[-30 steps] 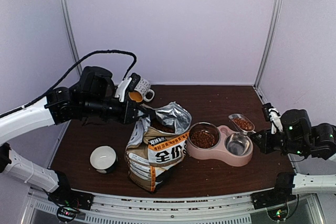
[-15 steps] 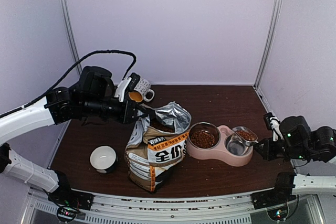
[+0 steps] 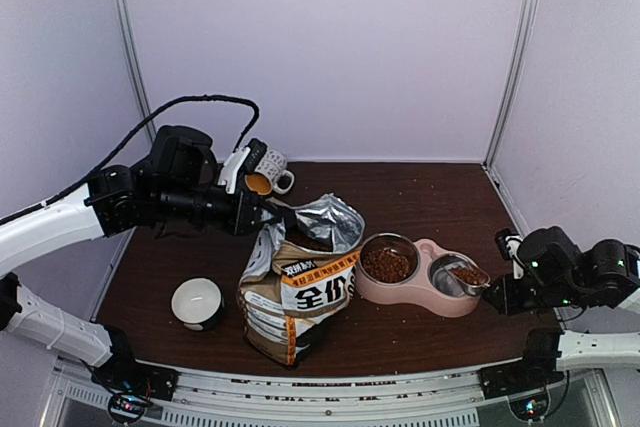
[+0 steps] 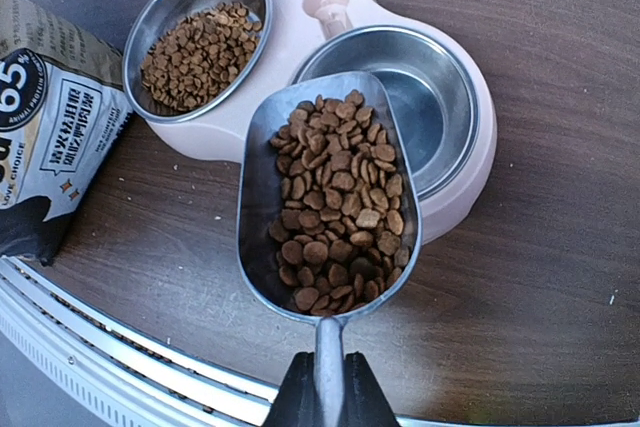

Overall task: Serve the pet food
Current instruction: Place the pet food in the pet food bowl.

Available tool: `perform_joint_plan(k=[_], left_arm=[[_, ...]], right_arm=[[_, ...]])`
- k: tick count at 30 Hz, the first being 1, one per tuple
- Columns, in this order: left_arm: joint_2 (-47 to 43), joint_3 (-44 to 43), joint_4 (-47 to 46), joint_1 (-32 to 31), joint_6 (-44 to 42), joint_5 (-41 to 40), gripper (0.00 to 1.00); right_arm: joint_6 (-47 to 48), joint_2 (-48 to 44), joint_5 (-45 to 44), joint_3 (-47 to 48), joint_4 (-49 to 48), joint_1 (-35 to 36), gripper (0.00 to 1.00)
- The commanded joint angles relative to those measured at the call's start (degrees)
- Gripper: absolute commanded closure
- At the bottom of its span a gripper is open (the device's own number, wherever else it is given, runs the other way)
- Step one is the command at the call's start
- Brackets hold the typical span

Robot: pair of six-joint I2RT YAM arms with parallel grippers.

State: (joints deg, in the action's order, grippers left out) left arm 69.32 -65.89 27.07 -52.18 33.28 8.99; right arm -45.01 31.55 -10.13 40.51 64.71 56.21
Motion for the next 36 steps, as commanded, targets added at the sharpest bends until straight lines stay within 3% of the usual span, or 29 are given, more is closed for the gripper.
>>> perform_joint_plan(k=[1, 20, 36], left_arm=[[-2.8, -0.7, -9.5, 1.4, -1.5, -1.6, 1.0], [-4.5, 0.6, -10.4, 1.6, -2.9, -0.8, 1.0], [-4.7, 0.4, -12.1, 1.7, -10.7, 7.5, 1.0]], right_arm=[[0.1, 3.3, 1.1, 1.7, 1.2, -0.1, 1.0], [7.9, 16.4, 6.9, 8.3, 4.5, -8.9, 1.0], [14.6, 26.8, 12.0, 17.6, 15.7, -15.9, 1.0]])
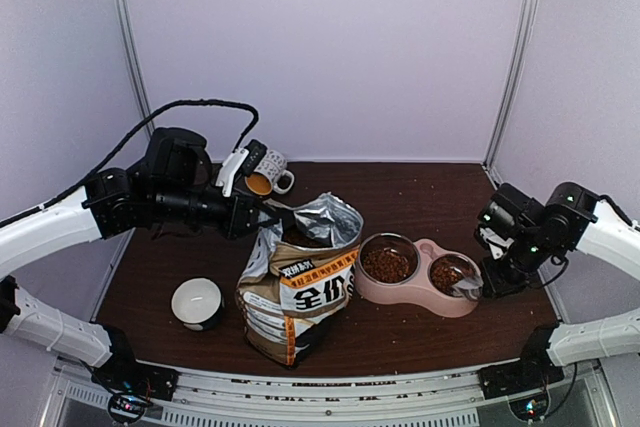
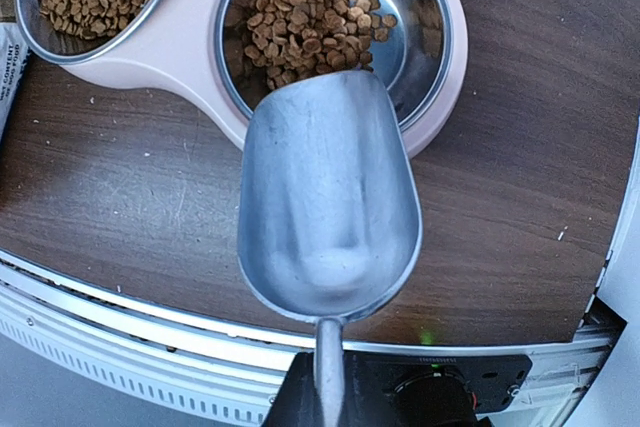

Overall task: Serve the pet food
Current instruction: Place the pet food in the pet food bowl.

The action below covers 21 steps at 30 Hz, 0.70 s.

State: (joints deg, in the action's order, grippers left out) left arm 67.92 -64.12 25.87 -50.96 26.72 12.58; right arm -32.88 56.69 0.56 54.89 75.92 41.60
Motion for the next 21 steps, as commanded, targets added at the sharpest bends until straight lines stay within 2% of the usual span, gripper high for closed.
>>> perform_joint_plan(k=[1, 13, 21], left_arm=[[-3.1, -1.4, -10.9, 0.5, -4.4, 4.6, 1.0], [-3.0, -1.2, -11.4, 0.5, -6.6, 9.4, 1.0], [-2.9, -4.4, -9.9, 0.7, -6.4, 5.9, 1.0]], right_arm=[[2.8, 2.4, 1.4, 3.8, 5.4, -1.8, 1.0], [4.8, 8.3, -2.0, 10.6, 11.6, -3.6, 1.0], [6.3, 6.8, -5.5, 17.1, 10.8, -3.5, 1.0]])
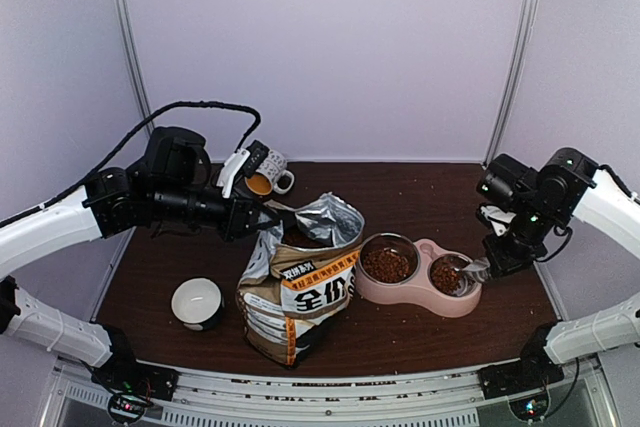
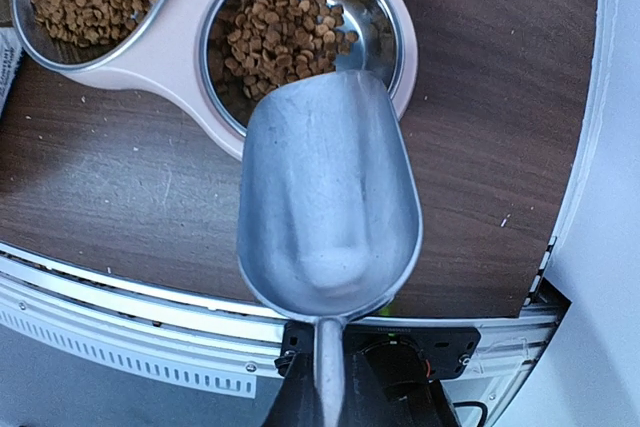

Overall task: Serve the pet food
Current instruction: Place the pet food in the pet food bowl, then insert the spatula into the pet food bag.

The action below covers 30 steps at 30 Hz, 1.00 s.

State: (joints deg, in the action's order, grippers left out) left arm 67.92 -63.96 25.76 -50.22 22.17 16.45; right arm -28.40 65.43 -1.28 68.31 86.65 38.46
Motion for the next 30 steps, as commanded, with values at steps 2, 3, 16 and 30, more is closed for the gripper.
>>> perform_joint_plan(k=[2, 3, 16, 30], left_arm=[[-2.6, -5.6, -9.0, 0.1, -2.1, 1.3, 1.0], [-2.3, -6.2, -8.3, 0.2, -2.3, 0.9, 1.0], [1.7, -14.6, -2.9, 1.2, -5.2, -2.7, 1.0], [12.3, -36.2, 12.2, 5.4, -14.3, -7.3, 1.0]], right_arm=[[3.8, -3.6, -2.7, 5.0, -2.1, -0.3, 1.0], [4.7, -4.6, -2.3, 5.4, -3.8, -0.2, 1.0], [21.6, -16.5, 5.9, 7.6, -26.2, 5.7, 1.0], [25.7, -11.6, 13.2, 12.1, -36.0, 14.9, 1.0]])
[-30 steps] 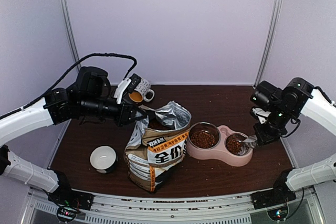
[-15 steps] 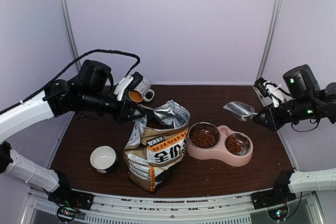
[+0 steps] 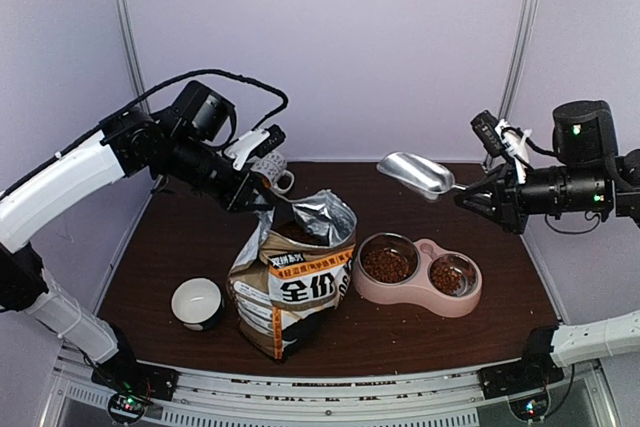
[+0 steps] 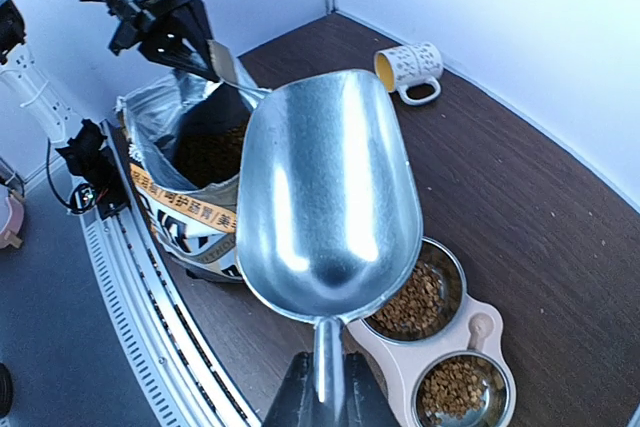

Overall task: Serve the pet food
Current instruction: Insert the spatula into the pet food bag.

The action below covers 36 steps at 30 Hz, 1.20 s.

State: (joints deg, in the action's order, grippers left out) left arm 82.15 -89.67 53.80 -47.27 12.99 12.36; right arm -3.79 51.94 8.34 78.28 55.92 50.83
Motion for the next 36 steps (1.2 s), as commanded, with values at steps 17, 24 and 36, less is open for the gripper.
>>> perform_joint_plan(k=[17, 24, 36], left_arm=[[-1.8, -9.3, -17.6, -3.9, -7.5, 1.0, 1.0], [-1.3, -8.4, -18.7, -12.1, -9.3, -7.3, 1.0], [-2.1, 1.9, -30.7, -18.6, -4.3, -13.3, 1.0]], right_arm=[[-3.1, 17.5, 6.7, 8.6, 1.9, 14.0, 1.0], [-6.7, 25.1, 5.8, 12.3, 9.3, 15.6, 1.0], [-22.3, 37.9, 10.1, 15.3, 18.8, 15.8, 1.0]])
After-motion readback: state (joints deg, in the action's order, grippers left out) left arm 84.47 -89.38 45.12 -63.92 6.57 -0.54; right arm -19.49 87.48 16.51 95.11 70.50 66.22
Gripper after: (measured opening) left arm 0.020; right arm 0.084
